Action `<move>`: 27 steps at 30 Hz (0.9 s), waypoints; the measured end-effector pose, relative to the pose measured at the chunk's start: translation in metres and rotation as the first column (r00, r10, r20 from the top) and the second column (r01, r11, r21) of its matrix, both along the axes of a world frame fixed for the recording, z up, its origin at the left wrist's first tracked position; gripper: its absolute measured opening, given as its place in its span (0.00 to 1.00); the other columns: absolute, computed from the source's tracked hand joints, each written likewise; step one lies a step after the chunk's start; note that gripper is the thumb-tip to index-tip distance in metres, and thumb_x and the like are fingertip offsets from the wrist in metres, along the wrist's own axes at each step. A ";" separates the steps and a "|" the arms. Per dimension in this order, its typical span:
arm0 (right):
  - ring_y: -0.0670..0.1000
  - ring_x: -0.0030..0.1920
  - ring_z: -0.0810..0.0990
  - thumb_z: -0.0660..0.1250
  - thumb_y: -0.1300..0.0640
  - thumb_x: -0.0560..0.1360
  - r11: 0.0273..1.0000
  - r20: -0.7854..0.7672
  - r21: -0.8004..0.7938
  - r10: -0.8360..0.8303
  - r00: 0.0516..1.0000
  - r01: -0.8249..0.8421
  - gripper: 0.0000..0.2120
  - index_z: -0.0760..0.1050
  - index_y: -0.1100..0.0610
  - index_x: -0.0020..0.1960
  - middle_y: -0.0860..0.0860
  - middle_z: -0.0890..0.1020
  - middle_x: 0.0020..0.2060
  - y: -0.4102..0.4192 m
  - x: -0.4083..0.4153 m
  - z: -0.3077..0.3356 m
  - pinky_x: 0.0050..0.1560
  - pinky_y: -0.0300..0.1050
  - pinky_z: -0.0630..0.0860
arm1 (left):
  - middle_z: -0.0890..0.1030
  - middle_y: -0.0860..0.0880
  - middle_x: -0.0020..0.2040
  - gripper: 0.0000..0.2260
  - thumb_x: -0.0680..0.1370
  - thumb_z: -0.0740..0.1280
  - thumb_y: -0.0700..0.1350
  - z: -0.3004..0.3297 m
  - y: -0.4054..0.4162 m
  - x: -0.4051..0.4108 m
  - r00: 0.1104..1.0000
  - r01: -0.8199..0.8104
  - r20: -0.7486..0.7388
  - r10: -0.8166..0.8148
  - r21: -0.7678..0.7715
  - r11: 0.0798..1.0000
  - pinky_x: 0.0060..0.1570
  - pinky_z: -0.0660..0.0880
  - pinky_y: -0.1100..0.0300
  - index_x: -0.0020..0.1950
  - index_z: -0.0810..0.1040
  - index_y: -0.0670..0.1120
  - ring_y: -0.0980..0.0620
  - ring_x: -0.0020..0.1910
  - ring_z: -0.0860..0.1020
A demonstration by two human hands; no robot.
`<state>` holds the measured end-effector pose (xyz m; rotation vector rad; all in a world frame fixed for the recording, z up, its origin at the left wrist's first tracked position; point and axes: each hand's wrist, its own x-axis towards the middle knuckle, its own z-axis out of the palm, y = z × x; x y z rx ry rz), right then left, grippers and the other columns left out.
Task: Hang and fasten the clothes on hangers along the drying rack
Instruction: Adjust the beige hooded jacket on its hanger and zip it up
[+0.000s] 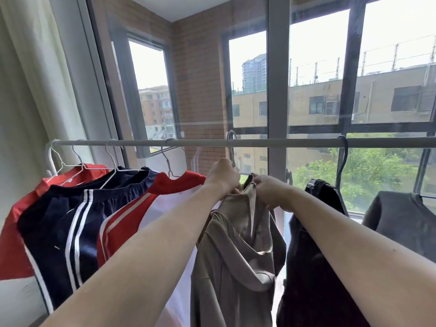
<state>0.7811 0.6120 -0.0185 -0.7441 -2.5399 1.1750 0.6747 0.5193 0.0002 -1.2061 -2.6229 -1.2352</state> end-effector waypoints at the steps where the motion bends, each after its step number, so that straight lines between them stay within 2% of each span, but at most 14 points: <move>1: 0.51 0.36 0.74 0.59 0.65 0.77 1.000 -0.009 0.019 -0.003 1.000 0.004 0.17 0.71 0.62 0.66 0.51 0.74 0.38 0.001 -0.002 -0.002 0.39 0.47 0.76 | 0.85 0.41 0.37 0.09 0.83 0.59 0.40 -0.001 0.001 -0.001 1.000 0.000 0.002 0.000 0.004 1.000 0.25 0.76 0.60 0.48 0.76 0.39 0.50 0.26 0.83; 5: 0.56 0.42 0.76 0.58 0.65 0.78 1.000 0.021 0.030 -0.008 1.000 0.007 0.16 0.73 0.63 0.64 0.57 0.77 0.46 0.009 -0.012 -0.011 0.45 0.52 0.78 | 0.85 0.40 0.39 0.10 0.83 0.58 0.41 -0.004 0.005 -0.008 1.000 -0.013 -0.014 0.013 0.018 1.000 0.34 0.82 0.55 0.48 0.76 0.39 0.48 0.28 0.84; 8: 0.56 0.40 0.75 0.53 0.65 0.73 1.000 0.039 -0.019 0.007 0.999 -0.007 0.18 0.73 0.62 0.60 0.59 0.77 0.45 0.012 -0.016 -0.016 0.35 0.47 0.74 | 0.84 0.39 0.39 0.10 0.82 0.58 0.40 -0.006 0.005 -0.011 0.999 -0.030 -0.023 0.030 0.020 0.999 0.36 0.83 0.52 0.48 0.76 0.38 0.47 0.28 0.84; 11: 0.56 0.39 0.76 0.50 0.63 0.67 1.000 0.049 -0.027 0.016 0.999 -0.015 0.21 0.73 0.60 0.57 0.60 0.78 0.44 0.016 -0.021 -0.021 0.34 0.45 0.73 | 0.84 0.39 0.39 0.10 0.82 0.58 0.41 -0.007 0.005 -0.013 0.999 -0.038 -0.024 0.038 0.018 0.999 0.36 0.83 0.53 0.48 0.76 0.38 0.47 0.29 0.84; 14: 0.56 0.40 0.75 0.50 0.64 0.70 1.000 0.051 -0.022 0.022 0.998 -0.021 0.18 0.73 0.59 0.56 0.58 0.77 0.43 0.016 -0.025 -0.022 0.35 0.44 0.72 | 0.84 0.40 0.40 0.11 0.82 0.58 0.42 -0.009 0.005 -0.014 0.998 -0.047 -0.029 0.048 0.021 0.999 0.39 0.83 0.51 0.48 0.77 0.38 0.46 0.31 0.84; 17: 0.54 0.36 0.71 0.50 0.64 0.71 1.000 0.047 -0.025 0.014 0.999 -0.013 0.15 0.72 0.60 0.52 0.56 0.73 0.38 0.015 -0.027 -0.024 0.31 0.42 0.68 | 0.85 0.41 0.38 0.11 0.83 0.58 0.41 -0.009 0.005 -0.013 0.999 -0.042 -0.017 0.042 0.022 0.999 0.39 0.83 0.53 0.47 0.77 0.38 0.46 0.30 0.84; 20: 0.53 0.33 0.69 0.50 0.64 0.70 1.000 0.050 -0.026 0.017 0.999 -0.015 0.17 0.72 0.63 0.53 0.55 0.71 0.35 0.015 -0.029 -0.026 0.29 0.42 0.66 | 0.85 0.42 0.37 0.11 0.83 0.58 0.41 -0.009 0.003 -0.010 0.999 -0.028 -0.017 0.028 0.016 0.999 0.36 0.82 0.56 0.47 0.77 0.39 0.48 0.29 0.84; 23: 0.54 0.35 0.71 0.50 0.63 0.68 0.999 0.058 -0.026 0.022 0.998 -0.020 0.17 0.72 0.62 0.52 0.56 0.72 0.36 0.015 -0.031 -0.028 0.29 0.42 0.68 | 0.84 0.42 0.39 0.10 0.83 0.58 0.41 -0.009 0.002 -0.011 0.999 -0.026 -0.025 0.026 0.013 1.000 0.36 0.83 0.55 0.49 0.76 0.39 0.48 0.28 0.84; 27: 0.54 0.36 0.74 0.51 0.63 0.73 1.000 0.085 -0.023 0.023 0.996 -0.021 0.17 0.73 0.60 0.56 0.57 0.75 0.40 0.015 -0.031 -0.030 0.30 0.41 0.71 | 0.84 0.40 0.40 0.09 0.83 0.58 0.40 -0.009 0.001 -0.011 0.999 -0.022 -0.041 0.023 0.026 0.999 0.35 0.83 0.54 0.49 0.76 0.38 0.47 0.28 0.84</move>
